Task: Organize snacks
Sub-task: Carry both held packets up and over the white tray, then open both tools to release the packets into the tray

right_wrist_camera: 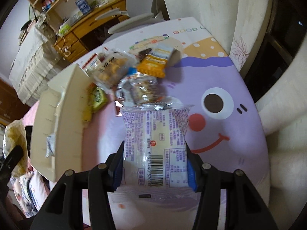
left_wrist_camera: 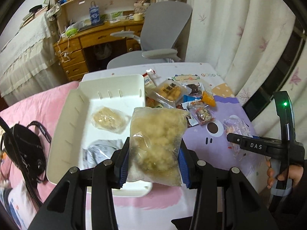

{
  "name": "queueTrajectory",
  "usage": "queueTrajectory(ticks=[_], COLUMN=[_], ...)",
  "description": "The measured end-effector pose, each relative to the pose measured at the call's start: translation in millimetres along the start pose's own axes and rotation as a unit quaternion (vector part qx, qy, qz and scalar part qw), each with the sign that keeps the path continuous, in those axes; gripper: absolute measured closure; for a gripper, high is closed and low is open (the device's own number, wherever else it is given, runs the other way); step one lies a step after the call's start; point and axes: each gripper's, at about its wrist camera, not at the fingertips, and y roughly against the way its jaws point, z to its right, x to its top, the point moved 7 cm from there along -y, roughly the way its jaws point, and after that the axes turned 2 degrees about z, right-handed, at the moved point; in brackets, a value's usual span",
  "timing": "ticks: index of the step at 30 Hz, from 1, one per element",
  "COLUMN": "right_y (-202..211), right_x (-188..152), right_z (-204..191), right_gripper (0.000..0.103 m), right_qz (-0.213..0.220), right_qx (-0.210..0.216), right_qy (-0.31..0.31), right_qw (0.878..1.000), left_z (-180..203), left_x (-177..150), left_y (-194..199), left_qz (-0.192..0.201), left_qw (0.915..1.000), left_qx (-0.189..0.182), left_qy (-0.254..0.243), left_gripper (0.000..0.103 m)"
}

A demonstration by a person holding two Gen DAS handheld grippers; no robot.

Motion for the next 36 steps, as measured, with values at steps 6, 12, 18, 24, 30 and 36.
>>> queueTrajectory(ticks=[6,12,18,24,30,36], right_y=[9,22,35,41,42,43], right_x=[-9,-17,-21,-26,-32,-34], right_z=[-42,-90,-141,-183,-215,-233], right_gripper=[0.050,0.050,0.050,0.050,0.050,0.043], right_qz=[0.028,0.065,0.113,0.141,0.150,0.161], right_qx=[0.008,0.019,0.027,0.042,0.055,0.048], right_qy=[-0.010,-0.012,0.002,0.037,0.069,0.092], right_qw=[1.000,0.998,0.993,0.988,0.985,0.982], left_z=[-42,-90,-133,-169,-190,-195], left_x=[1,5,4,0,-6,-8], left_y=[17,25,27,28,29,34], left_qz=[0.014,0.026,0.028,0.028,0.030,0.037], left_qw=[0.9996,0.9987,0.9980,0.9985,0.9984,0.9977], left_qx=[-0.022,-0.039,-0.047,-0.041,-0.046,-0.056], left_qy=[-0.012,-0.022,-0.031,-0.024,-0.012,-0.013], left_gripper=[0.060,0.060,0.060,0.060,0.060,0.038])
